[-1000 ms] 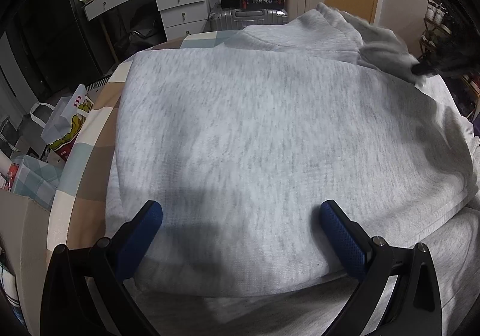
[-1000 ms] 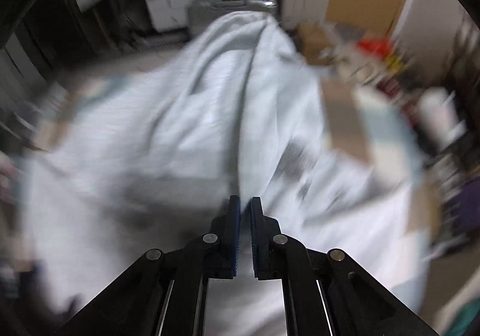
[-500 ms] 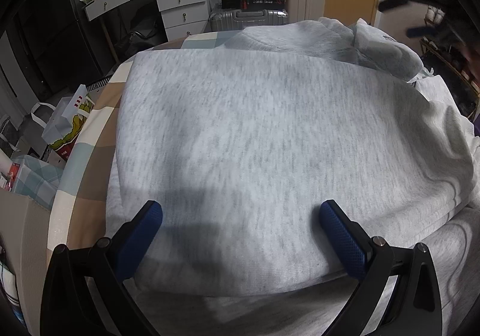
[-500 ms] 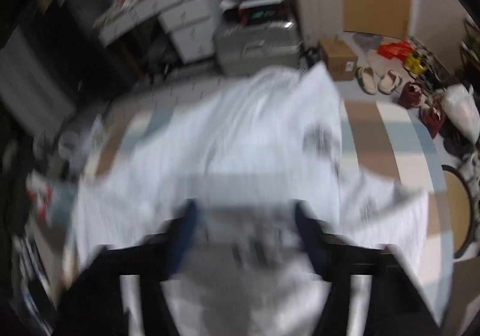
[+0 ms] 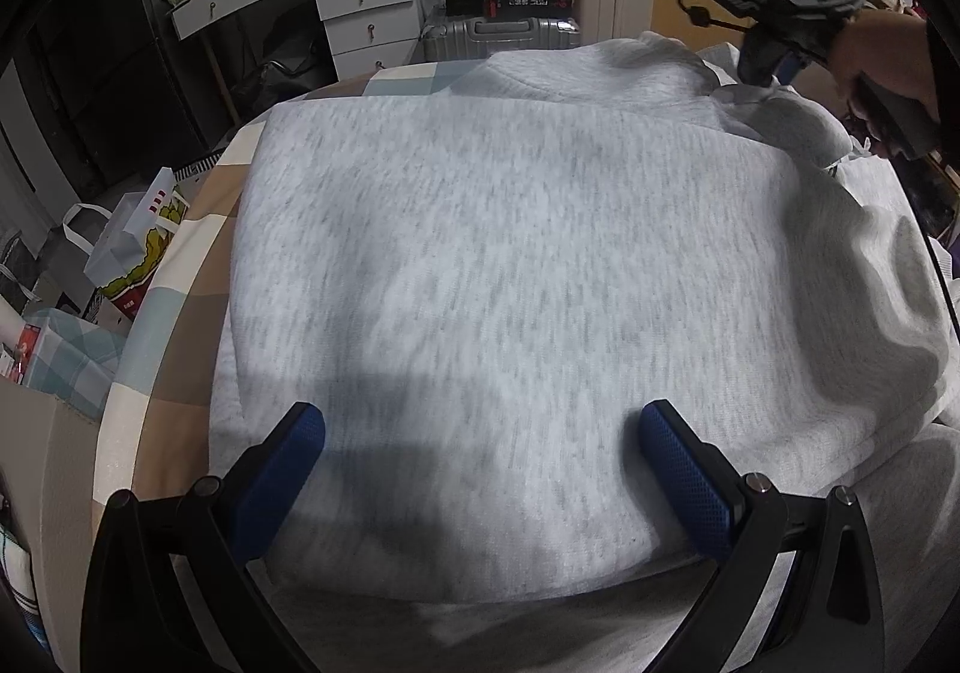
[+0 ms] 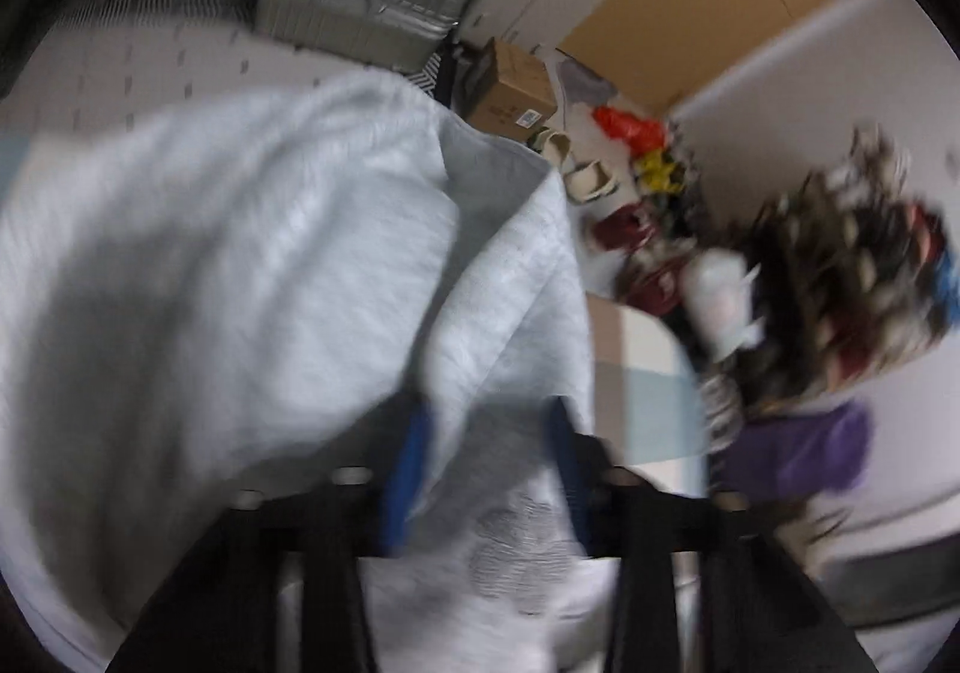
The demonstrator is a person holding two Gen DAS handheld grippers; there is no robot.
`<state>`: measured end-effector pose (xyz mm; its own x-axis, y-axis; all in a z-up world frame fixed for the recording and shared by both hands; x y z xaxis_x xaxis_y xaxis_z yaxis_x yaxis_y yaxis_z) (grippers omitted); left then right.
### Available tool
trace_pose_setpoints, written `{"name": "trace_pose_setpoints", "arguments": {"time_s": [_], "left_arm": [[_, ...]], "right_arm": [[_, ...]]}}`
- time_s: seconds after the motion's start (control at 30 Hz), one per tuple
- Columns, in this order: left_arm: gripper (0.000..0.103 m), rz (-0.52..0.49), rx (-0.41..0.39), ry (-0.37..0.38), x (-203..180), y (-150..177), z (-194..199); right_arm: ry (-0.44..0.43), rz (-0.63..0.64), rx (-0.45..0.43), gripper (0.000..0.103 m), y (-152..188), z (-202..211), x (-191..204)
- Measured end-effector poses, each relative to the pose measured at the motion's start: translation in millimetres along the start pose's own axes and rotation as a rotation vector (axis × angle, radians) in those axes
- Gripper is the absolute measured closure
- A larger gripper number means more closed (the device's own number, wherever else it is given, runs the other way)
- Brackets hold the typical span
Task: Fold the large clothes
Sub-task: 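Lift the grasped grey hoodie high with the right gripper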
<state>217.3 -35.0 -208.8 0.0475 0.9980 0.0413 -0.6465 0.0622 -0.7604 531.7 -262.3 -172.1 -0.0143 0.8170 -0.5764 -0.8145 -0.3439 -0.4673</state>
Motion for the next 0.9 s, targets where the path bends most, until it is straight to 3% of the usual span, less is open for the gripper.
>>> {"name": "trace_pose_setpoints", "arguments": {"time_s": [0.13,0.2,0.37,0.43,0.57,0.63,0.7,0.77,0.9], "left_arm": [[0.001,0.0,0.0,0.0,0.4,0.4,0.2],[0.001,-0.001,-0.001,-0.002,0.3,0.0,-0.2],[0.001,-0.002,-0.002,-0.003,0.7,-0.3,0.0],[0.001,-0.002,-0.002,-0.003,0.7,-0.3,-0.1],[0.0,0.0,-0.002,-0.01,1.1,-0.5,-0.2],[0.0,0.0,-0.002,-0.011,0.2,-0.5,0.1],[0.0,0.0,-0.002,-0.011,0.4,-0.4,0.1],[0.0,0.0,-0.002,-0.011,0.5,-0.4,0.2],[0.0,0.0,-0.003,-0.012,0.1,-0.2,0.4]], "right_arm": [[-0.033,-0.054,0.018,0.073,15.4,-9.4,-18.8],[-0.106,-0.151,0.064,0.072,22.3,-17.3,-23.2],[-0.187,-0.352,0.066,0.053,28.4,-29.7,-37.0],[-0.226,-0.39,0.044,0.056,25.5,-35.9,-42.4],[-0.304,-0.357,-0.04,0.075,13.6,-28.4,-33.3],[-0.474,-0.467,-0.093,0.087,11.2,-17.1,-37.2],[-0.7,-0.622,-0.147,0.091,11.3,-0.4,-49.8],[-0.775,-0.672,-0.162,0.091,20.2,10.3,-58.6],[-0.879,-0.643,-0.246,0.092,37.4,51.6,-57.4]]}}
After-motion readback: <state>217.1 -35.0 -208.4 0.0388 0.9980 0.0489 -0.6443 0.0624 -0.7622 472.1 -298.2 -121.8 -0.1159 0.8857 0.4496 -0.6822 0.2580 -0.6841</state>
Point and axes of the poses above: each gripper's, at about its wrist camera, not at the fingertips, and z roughly against the way its jaws point, x to its left, y to its underside, the point moved 6 cm from there along -z, roughly the way its jaws point, and after that the axes turned 13 degrees about -x, right-handed, at the moved point
